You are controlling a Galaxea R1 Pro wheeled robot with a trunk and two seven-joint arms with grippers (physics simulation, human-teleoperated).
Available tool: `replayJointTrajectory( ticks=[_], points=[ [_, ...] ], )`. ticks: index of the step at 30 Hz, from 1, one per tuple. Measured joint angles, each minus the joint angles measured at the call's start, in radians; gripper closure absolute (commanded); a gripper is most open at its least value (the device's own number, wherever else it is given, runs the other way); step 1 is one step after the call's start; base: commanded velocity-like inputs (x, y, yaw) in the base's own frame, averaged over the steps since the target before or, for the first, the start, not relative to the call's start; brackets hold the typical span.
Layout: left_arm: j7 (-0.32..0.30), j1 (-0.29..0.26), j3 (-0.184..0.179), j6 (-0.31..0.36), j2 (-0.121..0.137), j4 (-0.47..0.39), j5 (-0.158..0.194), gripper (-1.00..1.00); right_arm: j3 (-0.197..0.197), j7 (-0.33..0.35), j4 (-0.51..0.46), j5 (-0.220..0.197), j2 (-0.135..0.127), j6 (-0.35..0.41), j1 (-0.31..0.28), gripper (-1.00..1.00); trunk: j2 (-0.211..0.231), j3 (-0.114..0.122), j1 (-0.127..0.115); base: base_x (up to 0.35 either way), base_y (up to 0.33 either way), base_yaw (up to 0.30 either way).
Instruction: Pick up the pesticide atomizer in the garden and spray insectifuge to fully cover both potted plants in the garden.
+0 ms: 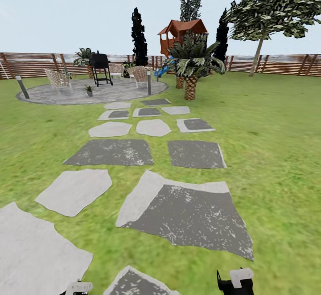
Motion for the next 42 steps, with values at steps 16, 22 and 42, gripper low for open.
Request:
replayJointTrajectory(
  ticks=[16,22,42],
  points=[
    [0.000,0.000,0.000,0.000,0.000,0.000,-0.003,1.00,0.000,0.000,0.000,0.000,0.000,0.000,0.000,-1.00,0.000,0.000,0.000,0.295,0.190,0.025],
    [0.000,0.000,0.000,0.000,0.000,0.000,-0.001,1.00,0.000,0.000,0.000,0.000,0.000,0.000,0.000,-1.00,0.000,0.000,0.000,0.295,0.188,0.080],
    [0.000,0.000,0.000,0.000,0.000,0.000,-0.002,1.00,0.000,-0.002,-0.001,0.000,0.000,0.000,0.000,-1.00,0.000,0.000,0.000,0.302,0.171,0.016]
  ],
)
